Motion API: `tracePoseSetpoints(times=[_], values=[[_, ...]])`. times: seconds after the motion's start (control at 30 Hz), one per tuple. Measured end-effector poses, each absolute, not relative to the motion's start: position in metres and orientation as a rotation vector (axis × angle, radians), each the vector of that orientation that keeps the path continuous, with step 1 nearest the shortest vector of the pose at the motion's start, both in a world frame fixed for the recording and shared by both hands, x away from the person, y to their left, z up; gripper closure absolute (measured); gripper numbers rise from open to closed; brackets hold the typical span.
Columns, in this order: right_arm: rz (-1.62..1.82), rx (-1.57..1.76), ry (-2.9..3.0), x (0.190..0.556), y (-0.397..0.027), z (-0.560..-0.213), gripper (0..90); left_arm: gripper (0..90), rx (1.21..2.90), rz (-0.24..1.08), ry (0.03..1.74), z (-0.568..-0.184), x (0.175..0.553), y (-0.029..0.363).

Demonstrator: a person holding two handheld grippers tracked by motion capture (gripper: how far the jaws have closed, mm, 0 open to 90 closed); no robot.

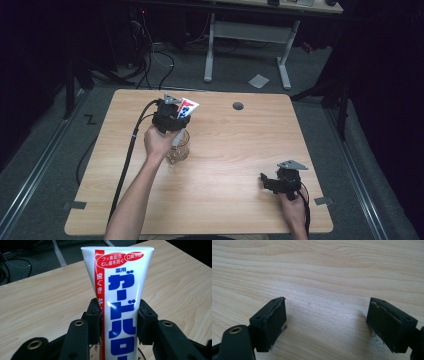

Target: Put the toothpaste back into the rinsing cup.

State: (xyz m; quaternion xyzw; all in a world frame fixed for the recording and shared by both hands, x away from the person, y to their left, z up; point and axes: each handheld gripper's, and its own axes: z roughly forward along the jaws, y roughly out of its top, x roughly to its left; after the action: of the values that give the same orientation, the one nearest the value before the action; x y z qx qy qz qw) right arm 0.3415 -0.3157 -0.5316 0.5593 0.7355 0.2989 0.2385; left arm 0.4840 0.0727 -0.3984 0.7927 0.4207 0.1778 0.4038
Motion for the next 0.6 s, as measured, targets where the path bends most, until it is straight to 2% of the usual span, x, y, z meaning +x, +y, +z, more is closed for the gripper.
tracePoseSetpoints(times=[0.6], values=[[0.818,1.532,2.014,0.3415,-0.3157,-0.5316,16.0,61.5,2.018,0.462,1.048,-0.4007,0.482,0.0711]])
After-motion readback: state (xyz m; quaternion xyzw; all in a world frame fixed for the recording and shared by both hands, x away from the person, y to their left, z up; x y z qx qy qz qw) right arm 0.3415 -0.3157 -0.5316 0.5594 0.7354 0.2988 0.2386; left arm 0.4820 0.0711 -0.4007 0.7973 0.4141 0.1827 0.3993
